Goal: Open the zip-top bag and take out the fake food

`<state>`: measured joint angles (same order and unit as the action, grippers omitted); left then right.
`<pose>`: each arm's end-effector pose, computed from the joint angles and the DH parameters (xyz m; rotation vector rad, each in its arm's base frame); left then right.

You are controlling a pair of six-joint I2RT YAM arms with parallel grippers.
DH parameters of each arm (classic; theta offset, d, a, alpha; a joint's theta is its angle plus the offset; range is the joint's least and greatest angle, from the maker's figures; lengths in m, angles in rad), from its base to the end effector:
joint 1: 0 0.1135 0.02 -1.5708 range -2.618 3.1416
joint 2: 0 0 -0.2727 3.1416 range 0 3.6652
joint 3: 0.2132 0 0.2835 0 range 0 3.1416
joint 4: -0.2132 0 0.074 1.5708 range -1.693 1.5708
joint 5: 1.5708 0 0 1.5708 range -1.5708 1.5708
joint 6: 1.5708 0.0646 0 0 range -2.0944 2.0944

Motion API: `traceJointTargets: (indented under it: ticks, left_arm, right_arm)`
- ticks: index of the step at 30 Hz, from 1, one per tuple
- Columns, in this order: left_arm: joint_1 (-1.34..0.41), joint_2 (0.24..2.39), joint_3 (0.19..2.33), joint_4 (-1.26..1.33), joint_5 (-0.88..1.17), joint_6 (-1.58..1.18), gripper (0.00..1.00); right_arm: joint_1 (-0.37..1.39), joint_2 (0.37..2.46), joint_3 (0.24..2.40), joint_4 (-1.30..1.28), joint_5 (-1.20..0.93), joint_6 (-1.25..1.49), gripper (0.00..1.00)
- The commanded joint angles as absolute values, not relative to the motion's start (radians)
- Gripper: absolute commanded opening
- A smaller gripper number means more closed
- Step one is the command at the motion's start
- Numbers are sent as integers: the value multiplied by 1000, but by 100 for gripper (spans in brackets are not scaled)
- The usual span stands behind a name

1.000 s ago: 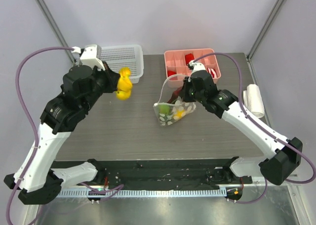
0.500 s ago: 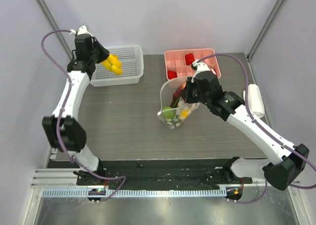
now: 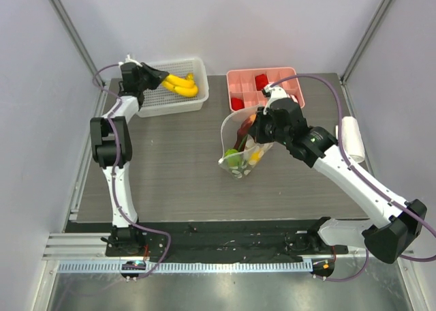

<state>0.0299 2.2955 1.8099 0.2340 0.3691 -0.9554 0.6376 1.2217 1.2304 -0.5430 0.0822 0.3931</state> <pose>0.6043 -0.0052 0.2080 -0.6563 1.8041 -0.9751 0.2622 0.1876 0.3617 -0.2119 2.1379 0.5267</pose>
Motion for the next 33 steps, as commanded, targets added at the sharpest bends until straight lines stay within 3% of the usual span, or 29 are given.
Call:
traceJointTargets:
  ticks: [1, 2, 3, 5, 6, 9, 14, 17, 21, 24, 26, 28, 33]
  left_arm:
    - [74, 2275, 1786, 364, 394, -1011, 0]
    - [77, 2270, 1772, 351, 399, -1011, 5]
    - [83, 2261, 1758, 335, 405, -993, 29]
    - [86, 2200, 1709, 279, 377, -953, 58]
    - [86, 2175, 1698, 229, 367, -912, 89]
    - [87, 2082, 1690, 76, 345, -833, 94]
    - [68, 1820, 1609, -90, 298, -804, 93]
    - [6, 1639, 1537, -218, 246, -772, 85]
    - [-223, 1385, 1393, -219, 213, -700, 71]
    - [-466, 1266, 1332, -199, 178, -591, 69]
    - [-541, 1244, 1298, -196, 167, -589, 66]
    - [-644, 1250, 1296, -209, 150, -571, 57]
    - [-908, 1334, 1414, -412, -188, -447, 45]
  right_arm:
    - [635, 1216, 1275, -482, 60, 374, 1]
    - [635, 1218, 1270, -477, 51, 376, 1]
    - [634, 1219, 1269, -473, 46, 376, 1]
    - [635, 1226, 1270, -471, 40, 376, 1]
    - [635, 1226, 1269, -472, 41, 373, 1]
    - [635, 1229, 1267, -479, 46, 376, 1]
    - [637, 1246, 1275, -486, 35, 371, 1]
    - [634, 1259, 1287, -489, 22, 377, 1]
    - [634, 1269, 1305, -511, 14, 379, 1]
    - [637, 1258, 1315, -529, 14, 380, 1]
    - [637, 1249, 1316, -537, 12, 382, 1]
    - [637, 1239, 1319, -546, 14, 385, 1]
    - [635, 1229, 1339, -548, -112, 402, 1]
